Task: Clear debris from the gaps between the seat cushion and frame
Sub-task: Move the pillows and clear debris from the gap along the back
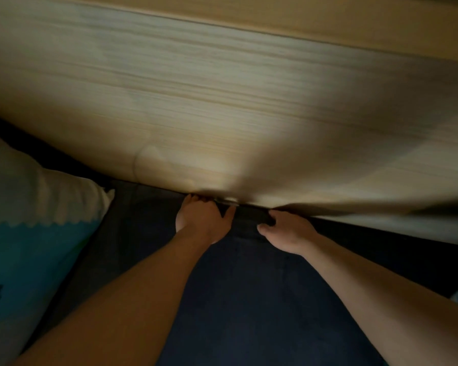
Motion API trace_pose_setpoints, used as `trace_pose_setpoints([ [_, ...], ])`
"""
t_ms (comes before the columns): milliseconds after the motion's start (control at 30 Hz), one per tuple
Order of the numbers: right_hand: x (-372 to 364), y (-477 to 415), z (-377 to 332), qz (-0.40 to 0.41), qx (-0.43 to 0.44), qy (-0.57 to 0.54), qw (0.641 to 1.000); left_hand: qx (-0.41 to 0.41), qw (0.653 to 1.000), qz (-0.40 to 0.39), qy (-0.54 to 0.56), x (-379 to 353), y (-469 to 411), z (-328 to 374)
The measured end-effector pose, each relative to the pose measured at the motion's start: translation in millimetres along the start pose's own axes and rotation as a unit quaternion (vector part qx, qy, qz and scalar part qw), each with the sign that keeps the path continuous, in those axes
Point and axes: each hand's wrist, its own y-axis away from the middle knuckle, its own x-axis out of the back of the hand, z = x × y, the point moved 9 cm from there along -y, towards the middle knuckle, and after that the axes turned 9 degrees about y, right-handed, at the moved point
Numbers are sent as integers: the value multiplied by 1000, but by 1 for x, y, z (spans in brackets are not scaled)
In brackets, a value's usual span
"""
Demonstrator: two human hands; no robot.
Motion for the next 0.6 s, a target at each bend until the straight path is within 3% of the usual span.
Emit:
trace_pose_setpoints([
  [167,-7,-16,-14,-4,1,-60,998,17,1000,21,10,2,-4,8],
  [300,-5,-20,-27,15,7,-8,1000,7,999,28,36,-2,-8,18],
  [467,-12,-21,-54,38,48,51,997,-65,997,33,-23,-2,-8,37],
  [600,-12,-27,-55,41,51,8,998,-52,998,21,25,-6,-15,31],
])
